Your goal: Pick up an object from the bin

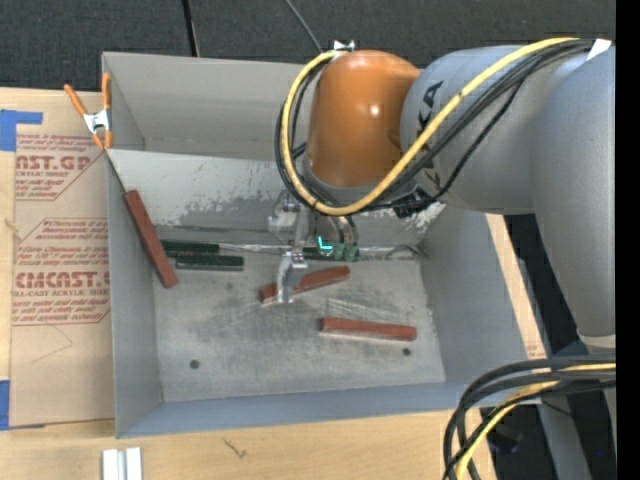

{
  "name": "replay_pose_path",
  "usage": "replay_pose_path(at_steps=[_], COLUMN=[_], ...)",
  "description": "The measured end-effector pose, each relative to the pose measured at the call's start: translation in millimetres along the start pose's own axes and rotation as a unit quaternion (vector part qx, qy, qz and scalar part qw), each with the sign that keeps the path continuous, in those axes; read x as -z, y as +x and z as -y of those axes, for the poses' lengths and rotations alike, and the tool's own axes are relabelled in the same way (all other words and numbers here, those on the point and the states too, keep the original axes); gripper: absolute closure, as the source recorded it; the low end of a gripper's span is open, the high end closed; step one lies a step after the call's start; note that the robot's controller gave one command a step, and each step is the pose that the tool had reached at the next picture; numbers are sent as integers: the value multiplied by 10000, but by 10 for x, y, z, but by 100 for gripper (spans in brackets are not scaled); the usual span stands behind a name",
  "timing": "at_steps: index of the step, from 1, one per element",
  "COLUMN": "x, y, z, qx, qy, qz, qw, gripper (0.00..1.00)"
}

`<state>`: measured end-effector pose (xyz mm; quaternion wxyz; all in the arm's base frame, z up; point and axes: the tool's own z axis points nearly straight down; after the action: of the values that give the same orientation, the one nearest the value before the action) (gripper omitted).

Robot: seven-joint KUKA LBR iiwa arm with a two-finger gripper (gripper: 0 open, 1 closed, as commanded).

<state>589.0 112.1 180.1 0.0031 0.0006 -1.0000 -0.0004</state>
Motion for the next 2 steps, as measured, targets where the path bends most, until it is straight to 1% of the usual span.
replay_pose_path(at_steps=[1,2], x=[45,-7], y=[-18,-25], z=[5,25], qx=[-2,70], qy=[-3,-13], qz=[38,74], qw=[10000,9999], gripper=[0,0])
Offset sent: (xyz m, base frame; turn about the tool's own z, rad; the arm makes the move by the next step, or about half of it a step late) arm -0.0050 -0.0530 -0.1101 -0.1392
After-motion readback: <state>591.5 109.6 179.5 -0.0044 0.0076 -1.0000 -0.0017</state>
